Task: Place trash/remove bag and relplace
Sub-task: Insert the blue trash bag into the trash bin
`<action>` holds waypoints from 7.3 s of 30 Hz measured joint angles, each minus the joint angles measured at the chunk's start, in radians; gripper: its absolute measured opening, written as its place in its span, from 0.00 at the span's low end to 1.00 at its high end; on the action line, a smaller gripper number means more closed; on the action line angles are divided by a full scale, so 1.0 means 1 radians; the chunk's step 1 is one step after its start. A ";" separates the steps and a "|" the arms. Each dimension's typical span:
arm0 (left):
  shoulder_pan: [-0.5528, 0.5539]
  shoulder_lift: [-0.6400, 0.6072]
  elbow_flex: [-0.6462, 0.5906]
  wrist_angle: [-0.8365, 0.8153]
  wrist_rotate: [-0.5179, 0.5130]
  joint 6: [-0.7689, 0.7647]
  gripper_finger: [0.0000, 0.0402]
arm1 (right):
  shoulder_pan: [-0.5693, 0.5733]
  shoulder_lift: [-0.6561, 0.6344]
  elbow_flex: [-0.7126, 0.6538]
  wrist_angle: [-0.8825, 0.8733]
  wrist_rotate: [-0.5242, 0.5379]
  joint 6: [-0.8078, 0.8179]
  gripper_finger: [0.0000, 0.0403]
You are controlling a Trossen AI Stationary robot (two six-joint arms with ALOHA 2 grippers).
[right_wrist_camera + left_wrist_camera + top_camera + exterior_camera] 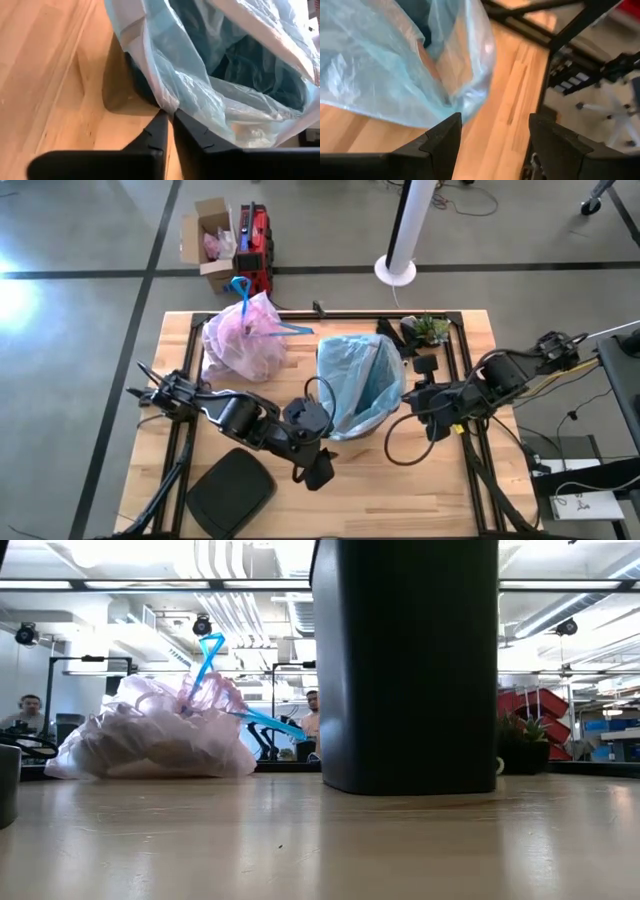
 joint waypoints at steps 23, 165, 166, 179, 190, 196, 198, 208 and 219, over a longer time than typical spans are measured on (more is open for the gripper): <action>-0.089 -0.098 0.004 0.102 -0.294 -0.041 0.54 | 0.100 0.098 -0.136 0.178 0.004 0.158 0.00; 0.648 -0.298 -0.610 0.183 0.143 0.654 0.25 | -0.910 0.148 -0.049 0.408 -0.644 0.077 0.56; 0.648 -0.305 -0.611 0.181 0.156 0.664 0.25 | -0.910 0.140 -0.049 0.412 -0.641 0.085 0.56; 0.650 -0.359 -0.633 0.277 0.192 0.737 0.30 | -0.987 0.071 -0.076 0.478 -0.581 0.262 0.58; 0.646 -0.362 -0.770 0.342 0.297 0.734 0.25 | -0.993 0.069 -0.184 0.462 -0.591 0.330 0.56; 0.639 -0.420 -0.770 0.341 0.345 0.725 0.27 | -0.994 0.014 -0.185 0.395 -0.587 0.267 0.57; 0.628 -0.446 -0.770 0.342 0.349 0.716 0.29 | -0.993 -0.020 -0.185 0.367 -0.588 0.246 0.58; 0.473 -0.499 -0.809 0.363 0.339 0.648 0.30 | -0.984 -0.170 -0.185 0.239 -0.687 0.180 0.62; 0.308 -0.490 -0.921 0.473 0.241 0.466 0.26 | -0.907 -0.184 -0.197 0.305 -0.685 0.174 0.59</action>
